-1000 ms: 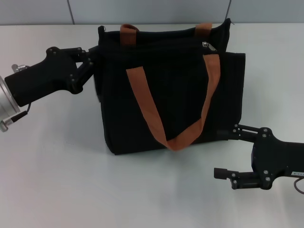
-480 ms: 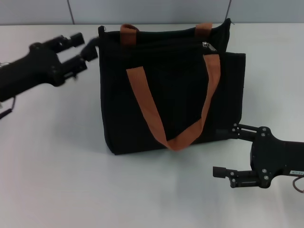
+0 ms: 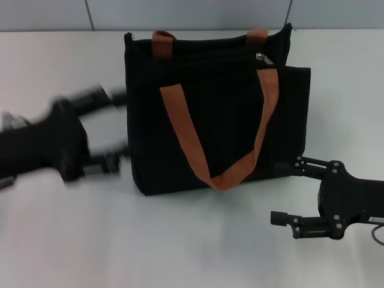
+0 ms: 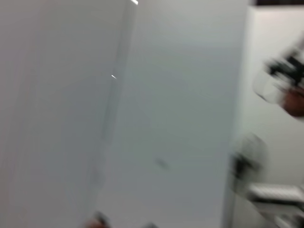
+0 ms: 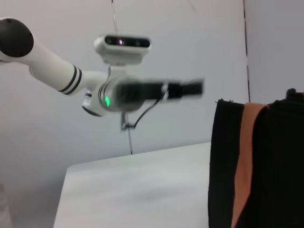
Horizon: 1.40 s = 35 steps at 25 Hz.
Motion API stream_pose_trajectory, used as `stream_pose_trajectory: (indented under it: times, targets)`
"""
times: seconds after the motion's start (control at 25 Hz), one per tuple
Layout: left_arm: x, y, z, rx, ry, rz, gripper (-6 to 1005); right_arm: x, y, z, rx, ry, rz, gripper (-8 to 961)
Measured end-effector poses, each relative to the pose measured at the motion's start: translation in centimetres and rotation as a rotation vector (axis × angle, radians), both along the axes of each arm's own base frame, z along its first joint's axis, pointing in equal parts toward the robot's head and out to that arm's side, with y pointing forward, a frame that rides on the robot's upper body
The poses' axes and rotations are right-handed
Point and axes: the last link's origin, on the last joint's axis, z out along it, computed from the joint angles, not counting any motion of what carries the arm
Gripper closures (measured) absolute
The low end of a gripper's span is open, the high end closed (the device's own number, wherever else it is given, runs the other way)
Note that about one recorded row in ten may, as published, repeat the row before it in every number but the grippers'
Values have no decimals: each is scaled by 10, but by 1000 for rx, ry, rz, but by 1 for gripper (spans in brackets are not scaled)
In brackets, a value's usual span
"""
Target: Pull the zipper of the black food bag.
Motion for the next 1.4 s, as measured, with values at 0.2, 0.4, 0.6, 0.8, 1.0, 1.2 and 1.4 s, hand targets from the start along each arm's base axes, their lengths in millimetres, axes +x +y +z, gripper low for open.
stream_pose_trajectory:
  times: [0.2,0.4,0.6,0.8,1.0,1.2,1.4]
  targets:
    - [-10,-29,-35,-82,110,-84,187,0,-1,0,-12,2,-2,123]
    - [-25,-40,-53,-81,185,-44,167,0,-4,-3,-37,-4,-2,123]
    - [-29,-42,-53,-101,207,-33,169,-1,-5,-4,-52,-6,6,123]
    - [-31,-43,-51,-105,209,-32,167,-1,-5,-4,-56,-2,10,122]
    - [-33,-44,-49,-106,212,-28,167,-2,-6,-4,-61,1,14,122]
    - [-33,-44,-49,-110,212,-25,168,-2,-7,-4,-62,2,14,123]
    - [-33,-44,-48,-113,213,-25,169,0,-9,-5,-74,-8,15,123]
